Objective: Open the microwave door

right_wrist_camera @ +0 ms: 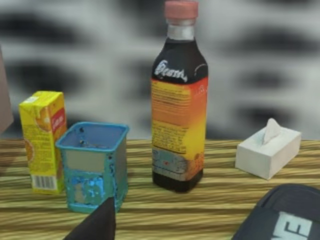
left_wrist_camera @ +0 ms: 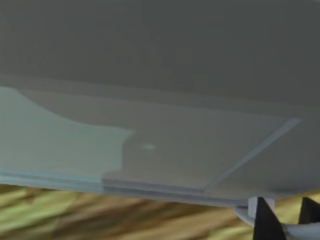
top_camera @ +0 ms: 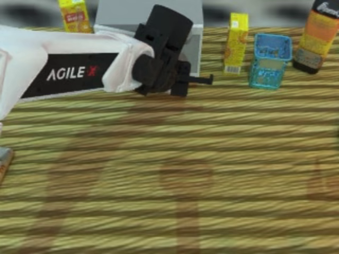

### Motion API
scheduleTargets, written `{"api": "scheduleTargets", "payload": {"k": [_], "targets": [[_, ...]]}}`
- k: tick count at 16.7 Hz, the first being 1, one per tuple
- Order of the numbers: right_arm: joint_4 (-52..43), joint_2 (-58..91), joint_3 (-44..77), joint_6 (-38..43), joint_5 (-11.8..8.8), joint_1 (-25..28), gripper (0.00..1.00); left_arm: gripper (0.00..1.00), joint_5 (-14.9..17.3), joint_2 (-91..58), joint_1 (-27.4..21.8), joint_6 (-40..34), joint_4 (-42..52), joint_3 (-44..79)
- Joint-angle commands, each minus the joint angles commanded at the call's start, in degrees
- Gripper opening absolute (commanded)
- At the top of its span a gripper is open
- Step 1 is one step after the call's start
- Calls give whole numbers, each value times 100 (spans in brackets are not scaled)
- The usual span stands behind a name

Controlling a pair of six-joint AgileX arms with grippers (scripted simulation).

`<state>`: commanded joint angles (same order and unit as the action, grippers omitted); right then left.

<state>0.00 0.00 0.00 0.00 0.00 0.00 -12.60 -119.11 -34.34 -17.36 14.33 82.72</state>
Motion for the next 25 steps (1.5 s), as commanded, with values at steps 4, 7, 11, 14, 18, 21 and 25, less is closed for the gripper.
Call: {"api": "scheduleTargets", "payload": {"k": [4,7,11,14,18,21,25], "targets": [[0,0,0,0,0,0,100,0,76,24,-25,31,-26,-45],[0,0,0,0,0,0,100,0,174,143,29,182,-123,-201],[0,0,0,0,0,0,100,0,268,228,77,334,-198,-362],[0,0,0,0,0,0,100,0,268,228,77,334,-198,-362],[0,0,0,0,0,0,100,0,268,228,77,334,-198,-362],[0,0,0,0,0,0,100,0,268,228,77,334,-198,-362],[0,0,0,0,0,0,100,0,268,228,77,334,-198,-362]]}}
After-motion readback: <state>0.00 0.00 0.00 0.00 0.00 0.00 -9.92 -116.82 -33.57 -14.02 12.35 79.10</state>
